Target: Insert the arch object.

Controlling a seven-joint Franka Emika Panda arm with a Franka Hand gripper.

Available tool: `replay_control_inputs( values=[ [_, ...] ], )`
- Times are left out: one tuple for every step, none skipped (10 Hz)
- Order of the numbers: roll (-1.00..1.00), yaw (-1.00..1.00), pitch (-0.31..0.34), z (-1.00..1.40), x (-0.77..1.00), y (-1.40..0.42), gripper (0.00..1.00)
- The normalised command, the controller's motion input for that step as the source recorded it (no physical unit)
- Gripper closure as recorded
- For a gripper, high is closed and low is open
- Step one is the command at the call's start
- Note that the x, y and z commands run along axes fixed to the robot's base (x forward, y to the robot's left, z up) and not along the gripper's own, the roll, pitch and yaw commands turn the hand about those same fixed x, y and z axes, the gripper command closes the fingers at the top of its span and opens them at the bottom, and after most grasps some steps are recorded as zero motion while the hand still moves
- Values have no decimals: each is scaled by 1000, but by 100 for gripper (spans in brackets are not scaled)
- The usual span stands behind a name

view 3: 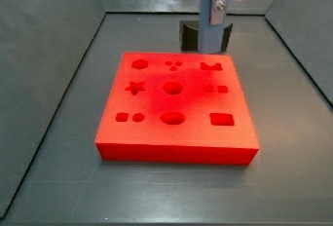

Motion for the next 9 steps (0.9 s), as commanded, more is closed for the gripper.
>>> replay_control_inputs(
  values=[
    [-123, -614, 406, -129, 63, 3, 100],
    [-170, -551, 446, -37, 83, 0, 100],
    [-204, -531, 454, 0, 86, -51, 100],
    [-207, -460, 499, 0, 103, -83, 100],
    [-207, -426, 493, 0, 149, -97, 100],
    [-273, -520, 230, 6, 383, -9, 100],
    [-116, -466, -39, -77, 414, 0, 100],
    [-110, -571, -129, -169, 526, 40, 100],
    [-106, -551, -171, -169, 391, 94, 100]
  ],
)
